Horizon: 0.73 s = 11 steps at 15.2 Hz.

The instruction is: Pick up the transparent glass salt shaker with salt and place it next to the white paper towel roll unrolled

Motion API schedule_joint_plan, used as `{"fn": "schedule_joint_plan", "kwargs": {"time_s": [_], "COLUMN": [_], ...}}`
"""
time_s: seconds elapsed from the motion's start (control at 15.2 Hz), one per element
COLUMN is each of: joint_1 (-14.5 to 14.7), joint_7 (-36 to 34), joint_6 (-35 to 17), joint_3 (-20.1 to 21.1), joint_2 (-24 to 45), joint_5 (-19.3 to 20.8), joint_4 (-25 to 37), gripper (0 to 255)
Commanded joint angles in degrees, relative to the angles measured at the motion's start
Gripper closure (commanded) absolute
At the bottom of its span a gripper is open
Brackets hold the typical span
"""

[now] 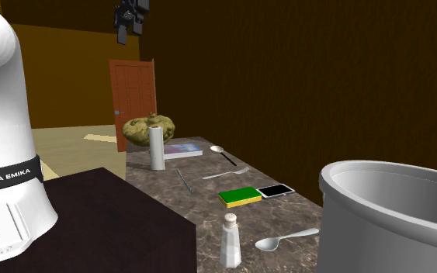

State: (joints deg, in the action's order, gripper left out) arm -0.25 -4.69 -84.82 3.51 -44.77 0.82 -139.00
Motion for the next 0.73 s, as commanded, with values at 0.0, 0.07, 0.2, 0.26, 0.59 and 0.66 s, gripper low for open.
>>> {"fn": "schedule_joint_plan", "kwargs": {"time_s": [0.0,0.07,0.2,0.26,0.59,0.66], "joint_1": [0.0,-0.3,-1.0,-1.4,-3.8,-4.3], "joint_7": [0.0,0.8,2.3,3.1,6.8,7.5], "joint_6": [0.0,-1.7,-5.1,-6.9,-16.3,-18.4], "joint_3": [0.0,-0.8,-2.3,-3.1,-7.3,-8.1], "joint_2": [0.0,-0.2,-0.3,-0.2,1.8,2.6], "joint_5": [0.0,0.7,2.0,2.7,6.4,7.2], "joint_4": [0.0,-1.7,-4.9,-6.4,-12.9,-13.9], "gripper": [0,0,0,0,0,0]}}
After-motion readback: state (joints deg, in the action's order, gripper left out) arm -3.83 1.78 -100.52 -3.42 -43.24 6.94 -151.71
